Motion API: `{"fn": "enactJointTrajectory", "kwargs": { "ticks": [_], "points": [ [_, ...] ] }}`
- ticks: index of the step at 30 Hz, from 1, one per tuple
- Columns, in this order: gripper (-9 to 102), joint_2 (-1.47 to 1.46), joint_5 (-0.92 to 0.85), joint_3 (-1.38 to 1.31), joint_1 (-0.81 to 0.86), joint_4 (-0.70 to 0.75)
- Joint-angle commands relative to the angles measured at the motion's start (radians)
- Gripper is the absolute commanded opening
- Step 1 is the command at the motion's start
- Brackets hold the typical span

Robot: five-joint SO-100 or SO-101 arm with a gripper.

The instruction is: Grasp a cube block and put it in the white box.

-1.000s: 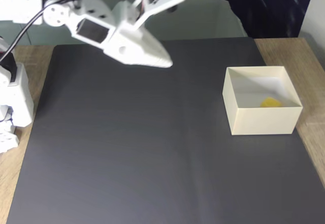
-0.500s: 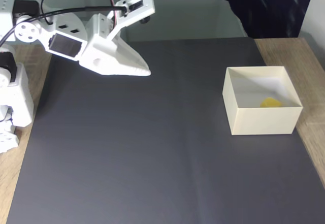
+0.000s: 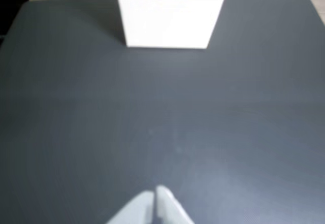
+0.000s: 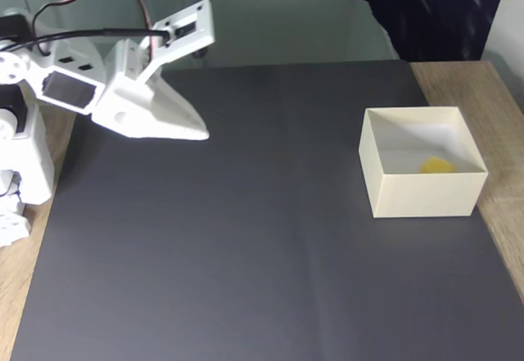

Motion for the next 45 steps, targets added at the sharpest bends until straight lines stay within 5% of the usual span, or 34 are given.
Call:
{"fn": "enactJointTrajectory", "kwargs": {
  "ticks": [1,45],
  "points": [
    [0,0.124,-0.006,0.02,-0.005,0.075],
    [0,0.176,-0.103,0.155,-0.034,0.482]
  ]
}}
